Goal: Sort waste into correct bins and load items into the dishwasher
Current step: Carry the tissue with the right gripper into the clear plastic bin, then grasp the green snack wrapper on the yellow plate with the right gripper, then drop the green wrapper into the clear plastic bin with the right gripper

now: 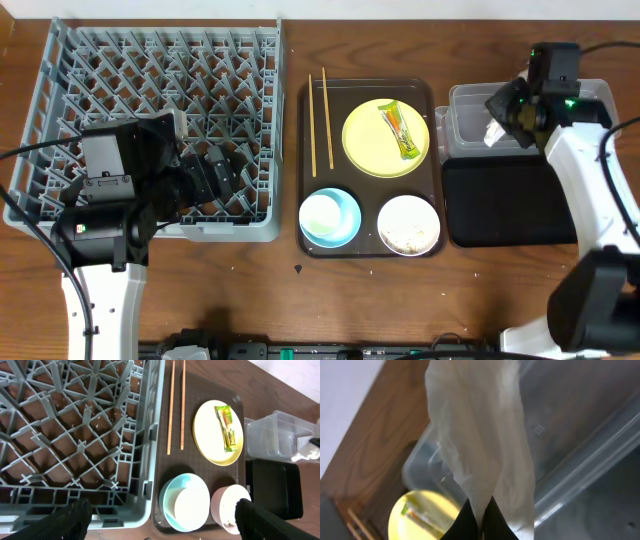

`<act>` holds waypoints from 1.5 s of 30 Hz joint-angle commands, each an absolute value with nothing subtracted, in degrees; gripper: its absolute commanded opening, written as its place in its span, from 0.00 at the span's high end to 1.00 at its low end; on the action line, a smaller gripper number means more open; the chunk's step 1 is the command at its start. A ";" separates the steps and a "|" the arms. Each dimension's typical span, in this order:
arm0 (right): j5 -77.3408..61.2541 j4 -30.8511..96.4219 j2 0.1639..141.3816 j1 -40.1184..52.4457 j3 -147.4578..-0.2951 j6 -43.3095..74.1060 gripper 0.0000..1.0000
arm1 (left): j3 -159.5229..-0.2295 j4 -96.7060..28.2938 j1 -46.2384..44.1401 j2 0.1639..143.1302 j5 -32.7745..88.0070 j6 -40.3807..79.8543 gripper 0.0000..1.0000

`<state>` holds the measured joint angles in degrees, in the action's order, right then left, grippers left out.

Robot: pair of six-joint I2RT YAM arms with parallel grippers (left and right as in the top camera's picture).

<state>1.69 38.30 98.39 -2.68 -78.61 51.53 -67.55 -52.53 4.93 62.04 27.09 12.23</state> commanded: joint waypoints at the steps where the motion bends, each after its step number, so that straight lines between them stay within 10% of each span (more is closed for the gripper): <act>1: 3.81 37.43 99.90 -2.72 -78.26 55.70 0.71 | -68.58 -52.69 5.06 62.17 27.86 12.36 0.08; 4: 0.99 35.40 99.63 -2.72 -78.37 54.33 0.54 | -68.58 -52.66 5.06 62.17 27.86 12.36 0.08; 14: -10.31 29.69 92.55 9.65 -78.37 21.71 0.55 | -68.58 -52.66 5.06 62.17 27.86 12.36 0.08; 29: 19.09 20.58 115.87 22.39 -77.23 6.92 0.50 | -68.58 -52.66 5.06 62.17 27.86 12.36 0.08; 38: 11.73 19.94 118.17 22.57 -77.28 7.73 0.99 | -68.58 -52.66 5.06 62.17 27.86 12.36 0.08; 45: 10.50 23.70 103.20 19.29 -77.30 24.77 0.99 | -68.58 -52.66 5.06 62.17 27.86 12.36 0.08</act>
